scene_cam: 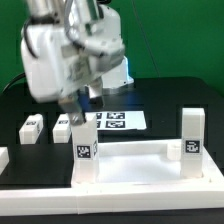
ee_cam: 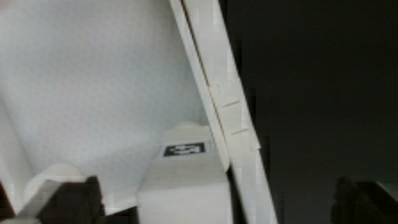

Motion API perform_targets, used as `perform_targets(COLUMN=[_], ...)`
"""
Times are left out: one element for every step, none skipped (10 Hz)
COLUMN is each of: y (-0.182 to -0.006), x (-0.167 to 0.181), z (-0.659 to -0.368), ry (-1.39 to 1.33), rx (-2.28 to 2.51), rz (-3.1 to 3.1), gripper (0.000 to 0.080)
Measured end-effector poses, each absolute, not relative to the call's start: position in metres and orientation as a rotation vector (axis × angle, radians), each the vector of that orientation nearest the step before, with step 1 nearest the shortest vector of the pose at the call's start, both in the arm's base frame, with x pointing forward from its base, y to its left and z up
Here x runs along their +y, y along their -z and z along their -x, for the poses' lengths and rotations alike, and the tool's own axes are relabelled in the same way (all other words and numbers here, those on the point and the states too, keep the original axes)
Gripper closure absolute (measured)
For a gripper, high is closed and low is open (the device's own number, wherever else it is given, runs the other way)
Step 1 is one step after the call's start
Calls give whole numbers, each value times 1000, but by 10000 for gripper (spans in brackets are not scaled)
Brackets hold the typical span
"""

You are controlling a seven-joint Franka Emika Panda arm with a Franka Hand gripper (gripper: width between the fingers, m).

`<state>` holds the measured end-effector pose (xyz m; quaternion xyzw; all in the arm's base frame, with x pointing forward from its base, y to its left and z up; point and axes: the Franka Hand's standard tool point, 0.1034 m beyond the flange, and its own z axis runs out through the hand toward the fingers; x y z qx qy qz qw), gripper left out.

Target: Assemble desk

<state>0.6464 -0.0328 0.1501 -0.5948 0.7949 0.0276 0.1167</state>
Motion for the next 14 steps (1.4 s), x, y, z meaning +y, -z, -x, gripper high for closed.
perform_targets(y=[-147, -146, -146, -146, -144, -141, -133, -126, -123, -124, -123, -122, -122, -124], x=[-34, -34, -33, -32, -23, -10, 2, 10, 13, 13, 13, 13, 14, 18], z=[-646, -646, -646, -646, -643, -634, -615, -596, -591, -594, -593, -593, -595, -600], ry=[-80, -81, -81, -82, -94, -111, -124, -171, -209, -203, -205, -205, -197, -157], rx=[2328, 2328, 2328, 2327, 2317, 2301, 2299, 2309, 2315, 2314, 2314, 2315, 2329, 2325], rz=[1746, 1748, 1748, 1750, 1772, 1806, 1831, 1853, 1864, 1860, 1862, 1863, 1843, 1830], gripper=[151, 151, 151, 151, 151, 151, 151, 151, 151, 151, 151, 151, 151, 151])
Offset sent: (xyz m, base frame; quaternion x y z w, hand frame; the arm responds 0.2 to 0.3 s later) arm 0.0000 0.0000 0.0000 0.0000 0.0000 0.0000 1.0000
